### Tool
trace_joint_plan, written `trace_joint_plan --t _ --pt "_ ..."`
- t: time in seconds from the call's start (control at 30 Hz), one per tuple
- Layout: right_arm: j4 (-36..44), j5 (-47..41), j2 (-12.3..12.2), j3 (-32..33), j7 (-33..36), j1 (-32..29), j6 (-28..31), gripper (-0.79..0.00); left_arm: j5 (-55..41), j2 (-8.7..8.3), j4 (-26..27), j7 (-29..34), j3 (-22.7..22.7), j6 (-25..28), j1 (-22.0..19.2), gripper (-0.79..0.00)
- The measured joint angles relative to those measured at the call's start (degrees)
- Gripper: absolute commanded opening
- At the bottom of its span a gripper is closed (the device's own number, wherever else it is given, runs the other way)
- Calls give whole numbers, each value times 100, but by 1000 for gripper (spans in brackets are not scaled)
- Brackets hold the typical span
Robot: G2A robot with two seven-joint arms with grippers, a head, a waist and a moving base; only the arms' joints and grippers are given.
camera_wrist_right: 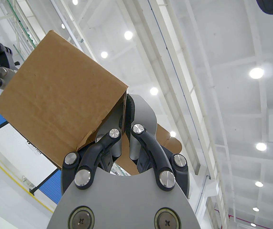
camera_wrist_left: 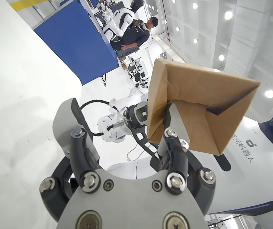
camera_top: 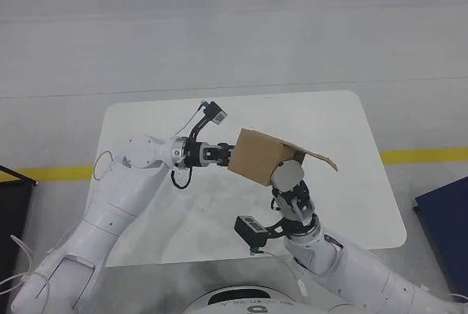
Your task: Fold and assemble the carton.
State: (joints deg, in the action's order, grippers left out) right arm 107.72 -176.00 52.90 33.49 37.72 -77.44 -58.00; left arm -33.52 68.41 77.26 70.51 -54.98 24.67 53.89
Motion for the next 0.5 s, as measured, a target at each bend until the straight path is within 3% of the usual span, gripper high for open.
trace_joint_plan --t 0.5 --pt "83 0 -279 -493 848 371 0 -785 41 23 107 -70 -16 -138 -52 -215"
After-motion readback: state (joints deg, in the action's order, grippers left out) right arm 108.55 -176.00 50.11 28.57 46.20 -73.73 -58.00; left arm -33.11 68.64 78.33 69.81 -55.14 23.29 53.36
